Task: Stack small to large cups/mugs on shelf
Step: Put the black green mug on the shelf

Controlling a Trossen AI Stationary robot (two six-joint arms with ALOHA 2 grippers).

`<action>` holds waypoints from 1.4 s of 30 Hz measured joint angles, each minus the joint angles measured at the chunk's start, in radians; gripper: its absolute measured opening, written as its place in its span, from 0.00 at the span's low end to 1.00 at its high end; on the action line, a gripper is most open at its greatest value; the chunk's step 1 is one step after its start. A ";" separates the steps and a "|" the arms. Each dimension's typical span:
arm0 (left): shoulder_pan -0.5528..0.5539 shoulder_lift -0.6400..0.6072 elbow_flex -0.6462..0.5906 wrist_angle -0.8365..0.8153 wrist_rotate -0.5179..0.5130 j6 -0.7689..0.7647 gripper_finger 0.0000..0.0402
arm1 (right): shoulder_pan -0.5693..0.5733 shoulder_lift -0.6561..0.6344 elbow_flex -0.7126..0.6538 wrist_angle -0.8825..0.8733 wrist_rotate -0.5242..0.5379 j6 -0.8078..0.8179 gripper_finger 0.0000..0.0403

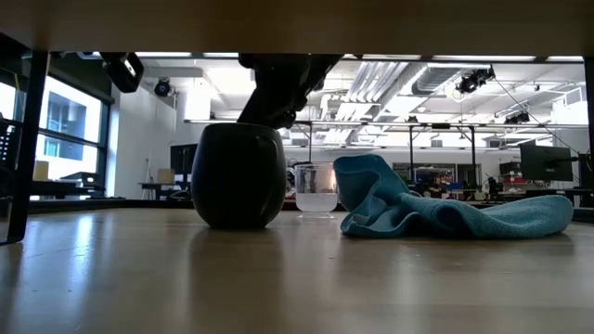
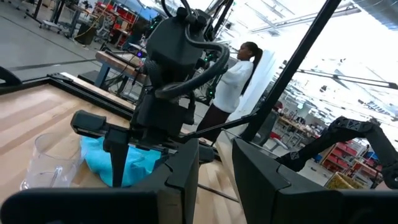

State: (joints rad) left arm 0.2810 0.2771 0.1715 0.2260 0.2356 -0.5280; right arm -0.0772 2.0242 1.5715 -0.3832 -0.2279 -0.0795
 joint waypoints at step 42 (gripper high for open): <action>0.000 0.000 0.000 0.000 0.000 0.007 0.21 | -0.002 0.031 0.003 -0.047 -0.008 0.000 0.02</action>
State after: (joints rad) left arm 0.2811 0.2768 0.1715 0.2264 0.2352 -0.5213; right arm -0.0795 2.0552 1.5742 -0.4305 -0.2359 -0.0799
